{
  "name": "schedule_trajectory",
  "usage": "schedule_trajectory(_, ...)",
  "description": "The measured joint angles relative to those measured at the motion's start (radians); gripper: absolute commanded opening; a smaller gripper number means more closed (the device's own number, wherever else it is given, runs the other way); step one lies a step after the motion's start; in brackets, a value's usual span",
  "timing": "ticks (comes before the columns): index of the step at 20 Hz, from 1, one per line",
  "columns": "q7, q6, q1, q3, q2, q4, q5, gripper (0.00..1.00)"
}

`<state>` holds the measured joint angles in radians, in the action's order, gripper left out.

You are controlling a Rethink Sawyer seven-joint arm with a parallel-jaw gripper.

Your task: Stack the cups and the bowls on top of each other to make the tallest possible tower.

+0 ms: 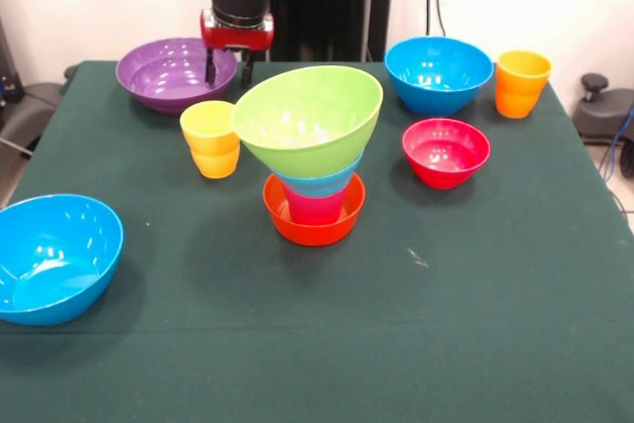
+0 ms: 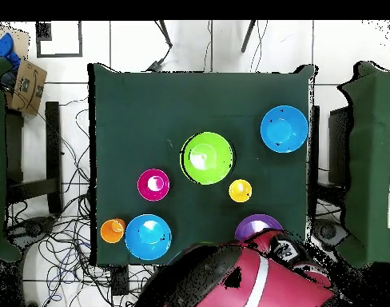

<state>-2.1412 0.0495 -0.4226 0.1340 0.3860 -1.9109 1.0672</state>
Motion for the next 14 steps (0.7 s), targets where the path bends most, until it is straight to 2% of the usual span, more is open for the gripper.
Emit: schedule_trajectory(14, 0.000, -0.028, -0.002, 0.013, -0.010, 0.003, 0.000, 1.00)
